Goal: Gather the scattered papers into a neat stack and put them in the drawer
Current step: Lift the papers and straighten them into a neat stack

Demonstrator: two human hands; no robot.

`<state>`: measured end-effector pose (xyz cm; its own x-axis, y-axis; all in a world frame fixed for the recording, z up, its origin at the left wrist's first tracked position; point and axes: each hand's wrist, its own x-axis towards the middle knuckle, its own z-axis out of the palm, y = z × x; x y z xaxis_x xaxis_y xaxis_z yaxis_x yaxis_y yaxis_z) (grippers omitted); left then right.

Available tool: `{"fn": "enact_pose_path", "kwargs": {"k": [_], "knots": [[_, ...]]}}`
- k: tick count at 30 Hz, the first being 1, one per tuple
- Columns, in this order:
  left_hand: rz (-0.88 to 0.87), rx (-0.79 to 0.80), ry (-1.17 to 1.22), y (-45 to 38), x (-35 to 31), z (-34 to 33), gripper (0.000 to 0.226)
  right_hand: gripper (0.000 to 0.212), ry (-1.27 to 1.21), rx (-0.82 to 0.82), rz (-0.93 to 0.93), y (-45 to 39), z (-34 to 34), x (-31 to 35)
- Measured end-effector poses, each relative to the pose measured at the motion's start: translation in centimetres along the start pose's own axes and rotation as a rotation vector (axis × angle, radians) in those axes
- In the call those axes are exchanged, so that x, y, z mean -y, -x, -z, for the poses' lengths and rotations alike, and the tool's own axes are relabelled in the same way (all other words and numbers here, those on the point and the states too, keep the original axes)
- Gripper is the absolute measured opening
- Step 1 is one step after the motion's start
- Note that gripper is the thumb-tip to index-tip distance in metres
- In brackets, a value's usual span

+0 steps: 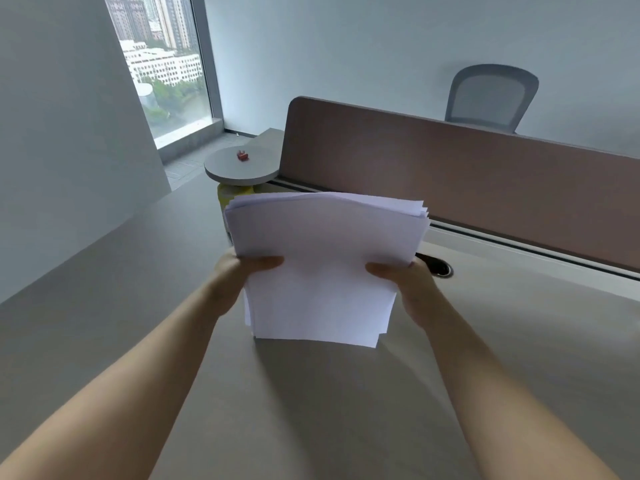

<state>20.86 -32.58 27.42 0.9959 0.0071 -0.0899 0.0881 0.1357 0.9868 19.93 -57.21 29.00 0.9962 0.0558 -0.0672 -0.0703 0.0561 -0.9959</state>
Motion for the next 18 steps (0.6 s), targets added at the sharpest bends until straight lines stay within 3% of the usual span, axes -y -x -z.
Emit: {"fn": "enact_pose_path", "kwargs": {"k": [7, 11, 14, 18], "knots": [[-0.002, 0.046, -0.031, -0.1, 3.0, 0.1, 0.062, 0.023, -0.048, -0.056, -0.011, -0.3, -0.2, -2.6], [-0.017, -0.065, 0.021, -1.3, 1.8, -0.2, 0.041, 0.017, -0.094, -0.152, 0.032, -1.3, -0.9, -1.1], [-0.068, -0.055, 0.029, -1.4, 0.0, -0.4, 0.016, 0.012, -0.067, -0.147, 0.092, -1.5, -0.7, 0.6], [0.006, 0.019, 0.000, -0.7, 0.8, 0.0, 0.025, 0.011, -0.053, -0.042, 0.020, -1.1, 0.9, -0.8]]}}
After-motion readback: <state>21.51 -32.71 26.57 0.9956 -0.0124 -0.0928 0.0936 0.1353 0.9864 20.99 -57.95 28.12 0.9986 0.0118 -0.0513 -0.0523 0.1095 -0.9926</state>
